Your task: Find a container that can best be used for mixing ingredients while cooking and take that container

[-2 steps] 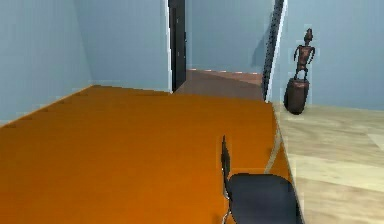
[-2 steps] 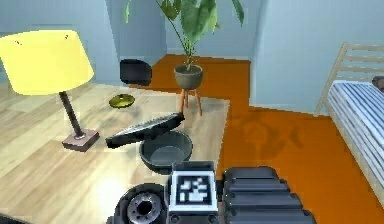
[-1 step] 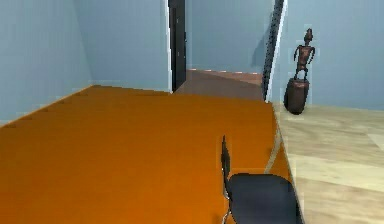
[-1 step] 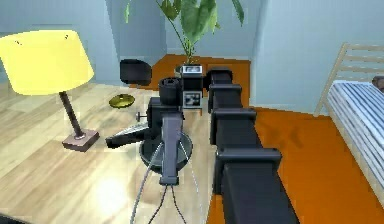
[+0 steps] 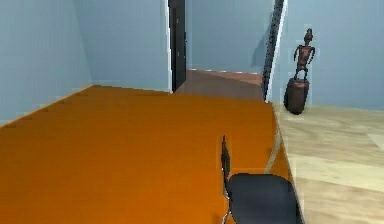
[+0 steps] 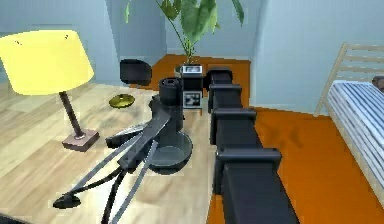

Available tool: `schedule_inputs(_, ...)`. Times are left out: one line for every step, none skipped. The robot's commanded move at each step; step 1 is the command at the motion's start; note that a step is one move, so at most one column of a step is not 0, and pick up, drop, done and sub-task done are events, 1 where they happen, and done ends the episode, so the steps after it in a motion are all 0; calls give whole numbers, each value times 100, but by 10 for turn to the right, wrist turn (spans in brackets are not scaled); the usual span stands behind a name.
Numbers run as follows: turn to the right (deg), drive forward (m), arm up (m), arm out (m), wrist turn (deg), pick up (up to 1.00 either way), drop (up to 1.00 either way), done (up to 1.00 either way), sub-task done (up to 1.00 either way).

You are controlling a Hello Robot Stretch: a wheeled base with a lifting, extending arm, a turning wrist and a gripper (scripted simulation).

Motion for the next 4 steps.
schedule_inputs(0, 0, 0, 0, 450, 0, 0, 0, 0)
schedule_inputs(0, 0, 0, 0, 450, 0, 0, 0, 0)
schedule_inputs(0, 0, 0, 0, 270, 0, 0, 0, 0)
schedule_inputs(0, 0, -24, 0, 0, 0, 0, 0, 0)
